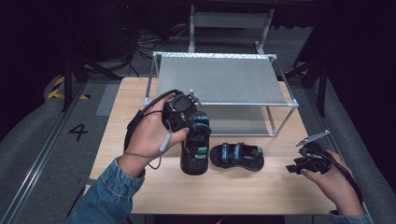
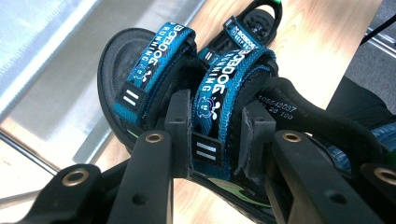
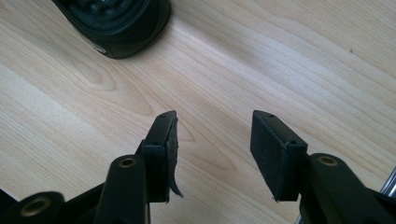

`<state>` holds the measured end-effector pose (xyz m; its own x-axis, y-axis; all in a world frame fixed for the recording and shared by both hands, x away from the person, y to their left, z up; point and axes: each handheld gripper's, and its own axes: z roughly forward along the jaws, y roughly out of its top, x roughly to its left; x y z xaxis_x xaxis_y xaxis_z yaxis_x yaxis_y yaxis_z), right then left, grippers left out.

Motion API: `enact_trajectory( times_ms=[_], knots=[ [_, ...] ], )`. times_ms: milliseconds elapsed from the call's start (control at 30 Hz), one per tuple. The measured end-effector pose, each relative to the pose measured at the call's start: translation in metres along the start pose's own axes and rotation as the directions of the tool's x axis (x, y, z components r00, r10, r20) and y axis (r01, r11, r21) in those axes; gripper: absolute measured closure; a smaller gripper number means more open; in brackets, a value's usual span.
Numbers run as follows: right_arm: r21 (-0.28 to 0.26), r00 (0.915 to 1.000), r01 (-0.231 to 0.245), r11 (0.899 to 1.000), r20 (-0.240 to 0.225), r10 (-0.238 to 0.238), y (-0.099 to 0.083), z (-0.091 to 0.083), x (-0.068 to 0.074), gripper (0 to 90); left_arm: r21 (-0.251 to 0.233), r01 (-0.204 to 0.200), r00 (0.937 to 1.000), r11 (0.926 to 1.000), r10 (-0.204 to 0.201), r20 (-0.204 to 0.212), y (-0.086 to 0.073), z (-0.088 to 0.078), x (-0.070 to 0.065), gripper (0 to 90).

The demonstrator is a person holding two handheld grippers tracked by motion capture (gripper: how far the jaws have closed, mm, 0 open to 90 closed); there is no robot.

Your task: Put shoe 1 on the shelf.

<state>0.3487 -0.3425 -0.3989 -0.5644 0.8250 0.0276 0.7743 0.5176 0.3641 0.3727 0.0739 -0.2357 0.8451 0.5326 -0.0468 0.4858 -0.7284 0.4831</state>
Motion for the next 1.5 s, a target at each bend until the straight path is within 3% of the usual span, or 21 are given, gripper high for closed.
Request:
enact_trajectory(
  times_ms=[500, 667, 833, 933, 1167, 1333, 1500],
  knots=[
    [0.007, 0.9997, -0.026, 1.0, -0.005, 0.026, -0.01, 0.002, -0.002, 52.3, -0.039, -0.028, 0.9995, 0.9988, 0.028, 0.015, 0.026, -0.024, 0.008, 70.3],
    [0.011, 0.9993, -0.038, 0.999, -0.007, 0.038, -0.015, 0.002, -0.003, 52.3, -0.059, -0.028, 0.9992, 0.9979, 0.03, 0.027, 0.034, -0.027, 0.019, 70.4],
    [0.015, 0.9991, -0.042, 0.999, -0.008, 0.042, -0.018, 0.003, -0.005, 52.3, -0.062, -0.033, 0.9994, 0.9975, 0.033, -0.005, 0.044, -0.031, 0.027, 70.3],
    [0.017, 0.999, -0.044, 0.999, -0.009, 0.044, -0.019, 0.004, -0.005, 52.3, -0.081, -0.028, 0.9996, 0.9963, 0.029, 0.003, 0.051, -0.033, 0.035, 70.3],
    [0.028, 0.9991, -0.042, 0.999, -0.01, 0.042, -0.022, 0.006, -0.003, 52.3, -0.115, -0.022, 0.9996, 0.9931, 0.024, 0.017, 0.062, -0.031, 0.049, 70.4],
    [0.024, 0.9987, -0.05, 0.998, -0.003, 0.05, -0.028, 0.003, -0.004, 52.3, -0.145, -0.014, 0.9999, 0.9894, 0.014, -0.003, 0.072, -0.026, 0.061, 70.4],
    [0.02, 0.9985, -0.055, 0.998, -0.003, 0.055, -0.032, 0.001, -0.005, 52.3, -0.2, 0.004, 1.0, 0.9798, -0.005, -0.004, 0.08, -0.017, 0.077, 70.4]
  ],
)
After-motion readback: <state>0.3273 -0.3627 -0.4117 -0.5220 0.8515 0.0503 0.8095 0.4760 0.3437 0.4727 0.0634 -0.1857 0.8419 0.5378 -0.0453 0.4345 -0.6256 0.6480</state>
